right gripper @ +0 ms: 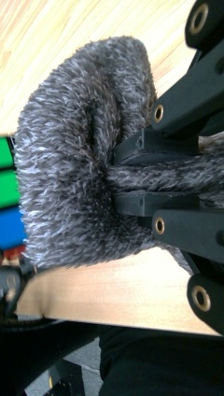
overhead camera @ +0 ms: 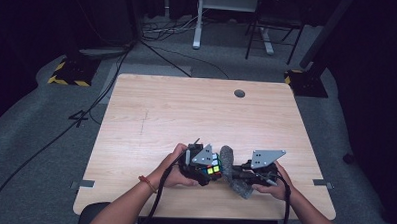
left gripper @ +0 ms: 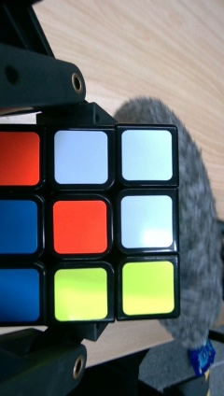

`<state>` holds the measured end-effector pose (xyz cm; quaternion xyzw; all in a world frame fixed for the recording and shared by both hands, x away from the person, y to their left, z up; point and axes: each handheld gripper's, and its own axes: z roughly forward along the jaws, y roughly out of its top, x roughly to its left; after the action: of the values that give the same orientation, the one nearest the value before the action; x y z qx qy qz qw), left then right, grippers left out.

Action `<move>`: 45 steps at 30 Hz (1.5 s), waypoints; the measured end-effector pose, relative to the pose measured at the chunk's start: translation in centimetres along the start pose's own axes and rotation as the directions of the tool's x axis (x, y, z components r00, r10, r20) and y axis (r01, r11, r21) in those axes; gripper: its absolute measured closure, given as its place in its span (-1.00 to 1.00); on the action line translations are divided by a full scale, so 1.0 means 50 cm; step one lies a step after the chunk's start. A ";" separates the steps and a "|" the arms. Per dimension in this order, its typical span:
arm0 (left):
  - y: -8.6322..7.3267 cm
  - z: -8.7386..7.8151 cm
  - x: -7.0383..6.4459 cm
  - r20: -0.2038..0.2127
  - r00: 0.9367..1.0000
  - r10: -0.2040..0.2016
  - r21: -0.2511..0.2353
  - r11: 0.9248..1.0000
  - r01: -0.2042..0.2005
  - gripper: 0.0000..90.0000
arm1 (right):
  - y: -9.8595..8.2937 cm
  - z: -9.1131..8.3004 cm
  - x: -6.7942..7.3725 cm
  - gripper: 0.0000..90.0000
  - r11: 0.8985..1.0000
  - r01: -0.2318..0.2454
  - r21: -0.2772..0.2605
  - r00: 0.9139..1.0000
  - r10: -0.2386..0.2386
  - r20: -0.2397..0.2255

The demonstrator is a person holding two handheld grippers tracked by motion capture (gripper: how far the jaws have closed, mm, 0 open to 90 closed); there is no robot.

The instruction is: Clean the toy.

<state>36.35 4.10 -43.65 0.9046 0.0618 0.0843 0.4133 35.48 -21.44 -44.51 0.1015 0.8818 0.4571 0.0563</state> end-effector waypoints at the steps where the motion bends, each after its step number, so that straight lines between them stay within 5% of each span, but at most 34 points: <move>1: -0.001 0.000 0.001 0.000 1.000 -0.003 0.004 1.000 0.003 -0.25 | 0.002 -0.003 0.003 0.71 1.000 0.005 -0.011 1.000 -0.005 -0.010; 6: 0.000 0.021 -0.008 0.032 0.999 0.009 0.035 0.999 -0.010 -0.25 | 0.023 -0.014 0.024 0.70 0.995 0.031 -0.091 0.999 -0.033 -0.014; 10: 0.006 0.028 -0.019 0.044 0.999 0.028 0.041 0.999 -0.030 -0.25 | 0.028 -0.016 0.023 0.70 0.994 0.019 -0.108 0.999 -0.014 0.041; 13: 0.009 0.022 -0.021 0.043 0.998 0.039 0.035 0.999 -0.041 -0.25 | 0.021 -0.009 0.009 0.70 0.999 -0.009 -0.048 0.997 0.012 0.079; 20: 0.013 -0.011 -0.012 0.020 1.000 0.021 -0.059 0.998 -0.019 -0.25 | -0.014 0.016 -0.018 0.70 0.995 -0.060 0.084 0.997 0.056 0.055; 24: 0.009 -0.010 -0.012 0.019 1.000 0.022 -0.065 0.998 -0.020 -0.26 | -0.009 0.011 -0.016 0.70 0.998 -0.069 0.000 0.998 0.069 -0.011; 34: 0.006 -0.003 -0.016 0.019 0.999 0.046 -0.018 0.999 -0.045 -0.27 | -0.003 -0.010 -0.009 0.70 0.994 -0.058 -0.097 0.997 0.052 -0.059; 42: 0.003 0.006 -0.015 0.001 0.999 0.037 0.011 0.999 -0.037 -0.27 | 0.007 -0.021 -0.002 0.70 0.989 -0.043 -0.142 0.999 0.041 -0.022; 45: 0.006 0.009 -0.014 -0.015 0.999 0.029 0.025 0.999 -0.029 -0.26 | 0.016 -0.024 0.004 0.70 0.991 -0.006 -0.136 0.999 0.012 0.043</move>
<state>35.76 3.44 -43.79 0.9097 0.0528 0.0964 0.4005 35.17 -21.91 -43.17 0.1112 0.8469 0.5138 0.0802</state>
